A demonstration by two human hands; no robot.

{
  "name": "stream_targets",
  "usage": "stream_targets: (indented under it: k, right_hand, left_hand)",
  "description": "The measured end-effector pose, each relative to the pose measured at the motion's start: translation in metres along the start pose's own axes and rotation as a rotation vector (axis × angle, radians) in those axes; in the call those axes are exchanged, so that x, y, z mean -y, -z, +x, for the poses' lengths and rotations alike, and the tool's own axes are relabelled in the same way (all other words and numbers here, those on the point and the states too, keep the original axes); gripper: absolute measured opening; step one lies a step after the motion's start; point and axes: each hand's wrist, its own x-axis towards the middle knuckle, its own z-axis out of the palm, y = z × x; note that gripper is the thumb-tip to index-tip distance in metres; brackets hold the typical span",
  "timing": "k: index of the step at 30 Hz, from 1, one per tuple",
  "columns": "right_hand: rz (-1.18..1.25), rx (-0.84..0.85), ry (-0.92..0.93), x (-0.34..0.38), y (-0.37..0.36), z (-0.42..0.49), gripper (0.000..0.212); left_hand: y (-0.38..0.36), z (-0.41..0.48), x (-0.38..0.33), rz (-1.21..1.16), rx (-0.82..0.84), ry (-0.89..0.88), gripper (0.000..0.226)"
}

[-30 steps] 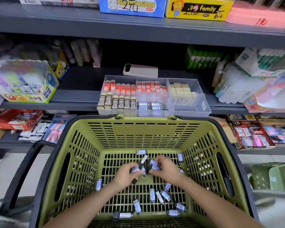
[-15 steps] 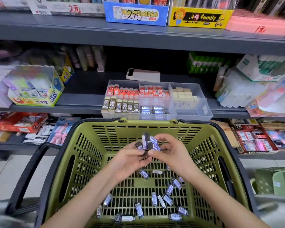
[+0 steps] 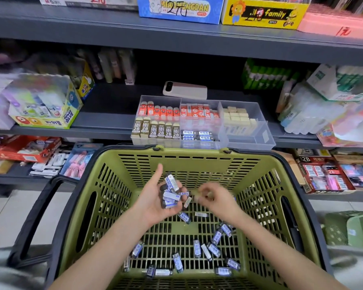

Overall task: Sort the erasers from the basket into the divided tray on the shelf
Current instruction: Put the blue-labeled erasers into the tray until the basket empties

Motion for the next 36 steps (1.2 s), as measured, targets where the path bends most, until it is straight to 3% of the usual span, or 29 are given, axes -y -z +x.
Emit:
stream_targets:
  k: [3,6,9,14,17,21,25,28,30,32,36]
  right_hand:
    - [-0.553,0.198,-0.131,-0.034,-0.042,0.003,0.069]
    - [-0.714,0.193,-0.121,-0.052,-0.073,0.009,0.079]
    - [-0.690,0.118,-0.050,-0.055,-0.092,0.015,0.060]
    - [-0.415,0.103,0.014,-0.059,-0.098,0.018,0.032]
    - [-0.239,0.083,0.007,-0.057,-0.084,0.012,0.029]
    - [-0.002,-0.041,0.141,-0.034,-0.063,0.005,0.030]
    - [0.081,0.075,0.299,0.005,-0.056,0.007,0.031]
    - [0.171,0.110,0.306,0.014,-0.058,0.010,0.036]
    - [0.243,-0.069,0.250,0.008,-0.059,0.014,0.024]
    - [0.078,-0.226,0.161,-0.007,-0.060,0.024,0.019]
    - [-0.378,-0.010,0.089,-0.043,-0.072,0.040,0.045]
  left_hand:
    - [0.011,0.006,-0.005,0.040,-0.058,0.023,0.041]
    - [0.019,0.012,-0.006,0.062,-0.069,0.055,0.027]
    - [0.030,0.022,-0.001,-0.035,-0.091,0.112,0.022]
    - [0.043,0.034,0.012,-0.062,-0.150,0.179,0.015]
    - [0.047,0.035,0.013,-0.013,-0.184,0.201,0.014]
    - [0.053,0.040,0.015,0.116,-0.212,0.212,0.036]
    - [0.051,0.042,0.023,0.118,-0.159,0.289,0.051]
    - [0.049,0.040,0.025,0.059,-0.079,0.306,0.042]
    - [0.050,0.039,0.024,0.039,-0.027,0.297,0.033]
    - [0.052,0.039,0.023,0.027,-0.022,0.279,0.027]
    - [0.060,0.039,0.022,0.000,-0.098,0.244,0.020]
